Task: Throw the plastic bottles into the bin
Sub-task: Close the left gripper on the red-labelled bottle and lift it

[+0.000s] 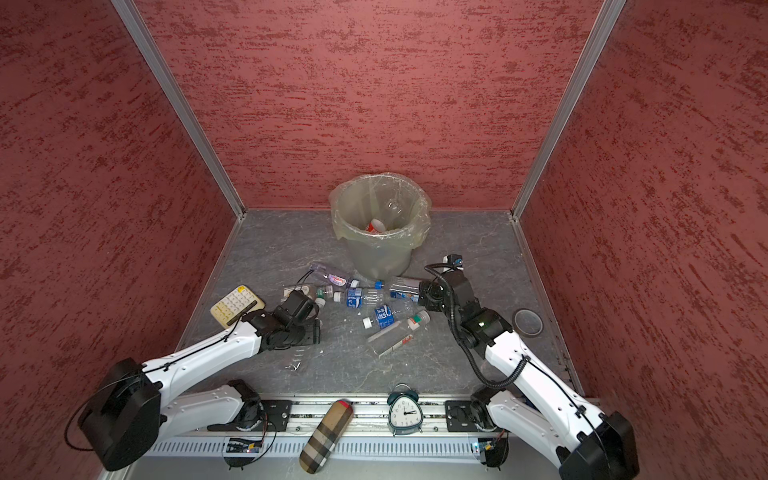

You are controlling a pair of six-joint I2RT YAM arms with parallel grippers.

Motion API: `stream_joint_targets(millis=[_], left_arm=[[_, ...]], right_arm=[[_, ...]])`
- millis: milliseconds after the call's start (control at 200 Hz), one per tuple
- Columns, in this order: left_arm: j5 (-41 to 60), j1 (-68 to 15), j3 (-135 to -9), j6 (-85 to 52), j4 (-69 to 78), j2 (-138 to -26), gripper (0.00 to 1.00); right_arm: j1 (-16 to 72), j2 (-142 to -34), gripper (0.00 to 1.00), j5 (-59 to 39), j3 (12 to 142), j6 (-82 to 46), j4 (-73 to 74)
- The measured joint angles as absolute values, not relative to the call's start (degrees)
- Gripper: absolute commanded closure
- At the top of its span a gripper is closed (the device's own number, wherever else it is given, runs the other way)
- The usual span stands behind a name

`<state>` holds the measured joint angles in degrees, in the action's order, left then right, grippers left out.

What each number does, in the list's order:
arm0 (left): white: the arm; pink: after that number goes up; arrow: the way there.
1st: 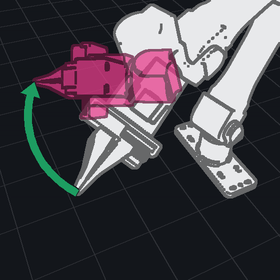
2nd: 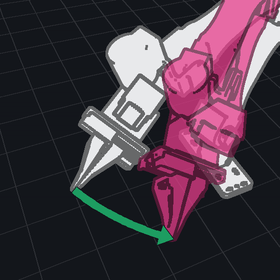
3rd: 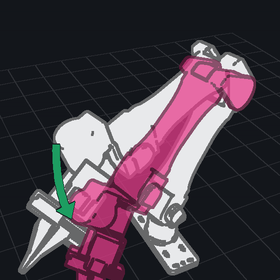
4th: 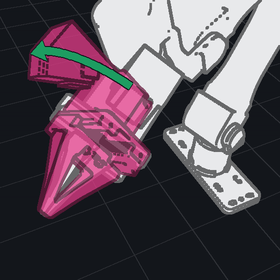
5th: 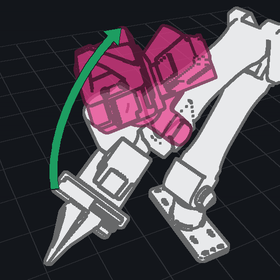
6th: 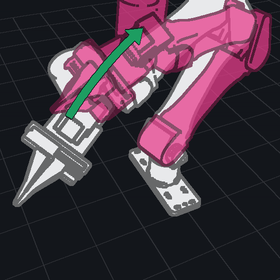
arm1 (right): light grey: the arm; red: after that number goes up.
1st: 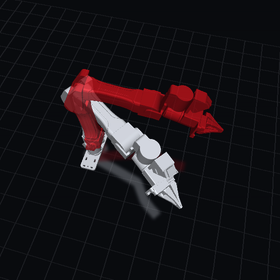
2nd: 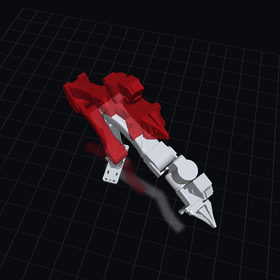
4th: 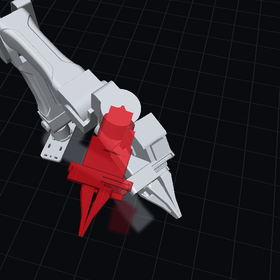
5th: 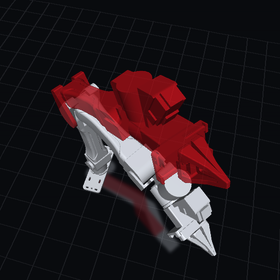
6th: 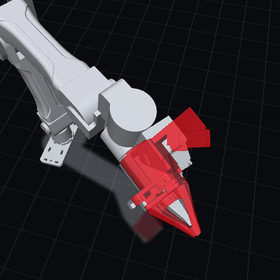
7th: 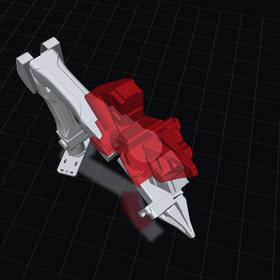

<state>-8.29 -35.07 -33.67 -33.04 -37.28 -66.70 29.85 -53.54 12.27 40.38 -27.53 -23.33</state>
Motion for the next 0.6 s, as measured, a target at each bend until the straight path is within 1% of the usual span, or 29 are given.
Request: stream_joint_targets(millis=[185,596], left_arm=[[-8.19,-35.07,-33.67,-33.12,-37.17,-66.92,0.32],[-7.27,-38.52,-33.54,-32.49,-35.9,-66.08,0.36]], right_arm=[[29.85,-53.52,0.11,12.34,40.27,-27.66,-23.0],[29.85,-53.32,0.11,12.62,39.35,-28.01,-22.09]])
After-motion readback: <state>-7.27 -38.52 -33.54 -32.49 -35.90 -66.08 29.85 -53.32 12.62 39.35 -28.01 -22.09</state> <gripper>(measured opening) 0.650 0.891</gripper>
